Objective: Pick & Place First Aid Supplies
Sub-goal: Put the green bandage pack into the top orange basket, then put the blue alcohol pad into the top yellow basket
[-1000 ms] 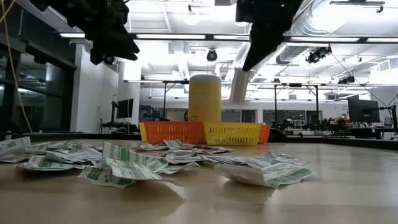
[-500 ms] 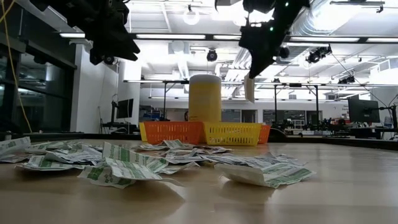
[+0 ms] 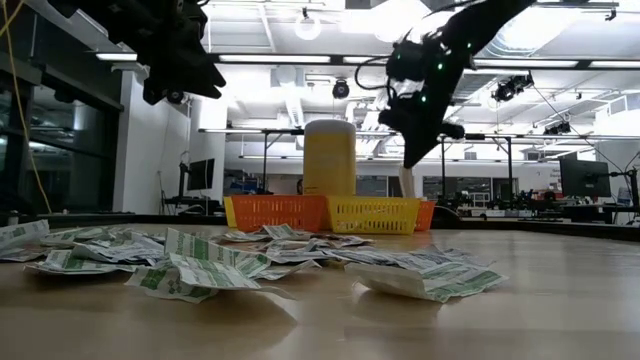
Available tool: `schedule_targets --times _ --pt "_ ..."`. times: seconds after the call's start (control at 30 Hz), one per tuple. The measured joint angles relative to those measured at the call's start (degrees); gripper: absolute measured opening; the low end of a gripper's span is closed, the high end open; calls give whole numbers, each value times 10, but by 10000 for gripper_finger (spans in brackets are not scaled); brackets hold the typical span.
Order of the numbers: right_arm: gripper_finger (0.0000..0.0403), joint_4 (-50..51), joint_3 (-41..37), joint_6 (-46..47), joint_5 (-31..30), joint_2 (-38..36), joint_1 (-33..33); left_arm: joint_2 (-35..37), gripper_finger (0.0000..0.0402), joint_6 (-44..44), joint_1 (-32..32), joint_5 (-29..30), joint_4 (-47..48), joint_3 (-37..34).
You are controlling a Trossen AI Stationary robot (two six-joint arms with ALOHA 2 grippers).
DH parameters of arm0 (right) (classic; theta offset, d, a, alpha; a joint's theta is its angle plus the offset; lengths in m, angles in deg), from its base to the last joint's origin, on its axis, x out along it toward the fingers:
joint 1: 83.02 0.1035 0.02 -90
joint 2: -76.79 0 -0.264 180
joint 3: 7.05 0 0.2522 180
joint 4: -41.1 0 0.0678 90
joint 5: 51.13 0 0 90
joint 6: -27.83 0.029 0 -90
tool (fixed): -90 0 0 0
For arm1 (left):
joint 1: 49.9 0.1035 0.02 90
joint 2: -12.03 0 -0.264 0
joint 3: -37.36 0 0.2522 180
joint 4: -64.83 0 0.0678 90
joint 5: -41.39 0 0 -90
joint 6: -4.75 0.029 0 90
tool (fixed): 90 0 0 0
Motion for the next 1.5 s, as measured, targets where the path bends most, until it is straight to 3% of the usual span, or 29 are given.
schedule_targets --times 0.3,0.67,0.83,1.0,1.3,1.5 --pt "9 -20 0 -19 -17 28 -17 0 106 -4 0 1 0 0" --pt "138 -58 0 9 -3 25 -16 0 106 -6 0 1 0 0" --pt "174 -75 0 18 0 9 -19 0 106 -6 0 1 0 0" --pt "180 -51 0 18 38 -20 -21 0 106 -6 0 -3 0 0" --pt "164 -16 0 -22 215 -45 9 0 106 -3 0 -2 0 0" --pt "159 -9 0 -72 223 -45 80 0 106 0 0 -3 0 0"
